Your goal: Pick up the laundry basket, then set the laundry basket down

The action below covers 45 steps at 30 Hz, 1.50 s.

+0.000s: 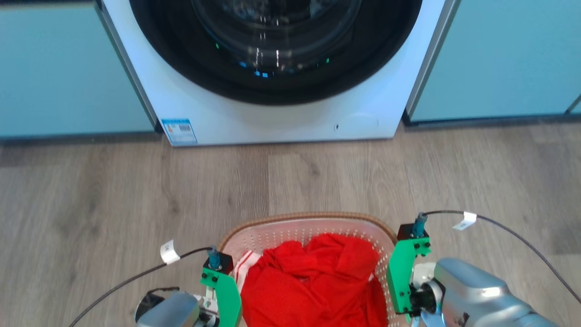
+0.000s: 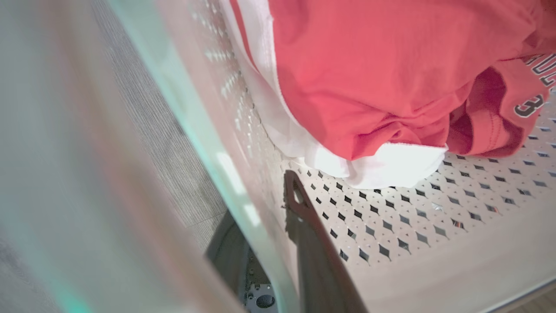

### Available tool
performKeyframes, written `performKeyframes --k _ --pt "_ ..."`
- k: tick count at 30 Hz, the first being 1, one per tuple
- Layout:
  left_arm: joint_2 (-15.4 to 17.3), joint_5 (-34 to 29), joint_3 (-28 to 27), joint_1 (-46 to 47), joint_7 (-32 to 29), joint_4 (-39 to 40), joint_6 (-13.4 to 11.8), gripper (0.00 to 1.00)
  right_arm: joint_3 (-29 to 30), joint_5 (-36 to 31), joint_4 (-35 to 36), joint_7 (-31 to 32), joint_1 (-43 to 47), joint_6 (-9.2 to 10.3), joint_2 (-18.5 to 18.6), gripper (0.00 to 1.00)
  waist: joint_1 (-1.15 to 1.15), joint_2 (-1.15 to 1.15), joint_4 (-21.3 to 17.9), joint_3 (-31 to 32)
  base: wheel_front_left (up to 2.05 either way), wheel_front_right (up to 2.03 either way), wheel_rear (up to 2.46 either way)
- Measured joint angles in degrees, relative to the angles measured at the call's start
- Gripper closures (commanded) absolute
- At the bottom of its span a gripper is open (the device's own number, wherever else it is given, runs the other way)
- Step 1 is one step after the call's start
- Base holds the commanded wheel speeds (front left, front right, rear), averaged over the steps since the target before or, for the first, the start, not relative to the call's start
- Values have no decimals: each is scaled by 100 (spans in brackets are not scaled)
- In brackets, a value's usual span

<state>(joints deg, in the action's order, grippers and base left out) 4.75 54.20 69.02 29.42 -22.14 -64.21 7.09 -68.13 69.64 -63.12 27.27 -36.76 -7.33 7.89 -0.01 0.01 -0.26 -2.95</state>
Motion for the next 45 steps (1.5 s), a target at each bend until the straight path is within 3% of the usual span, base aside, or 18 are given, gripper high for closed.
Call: performKeyframes --k 9,45 --pt "4 287 277 -11 -202 144 0 100 -105 197 11 275 60 0 96 100 0 0 85 348 0 0 0" --pt "44 441 438 44 -421 205 -1 100 -368 511 -1 243 69 0 98 100 0 -1 83 390 0 0 0"
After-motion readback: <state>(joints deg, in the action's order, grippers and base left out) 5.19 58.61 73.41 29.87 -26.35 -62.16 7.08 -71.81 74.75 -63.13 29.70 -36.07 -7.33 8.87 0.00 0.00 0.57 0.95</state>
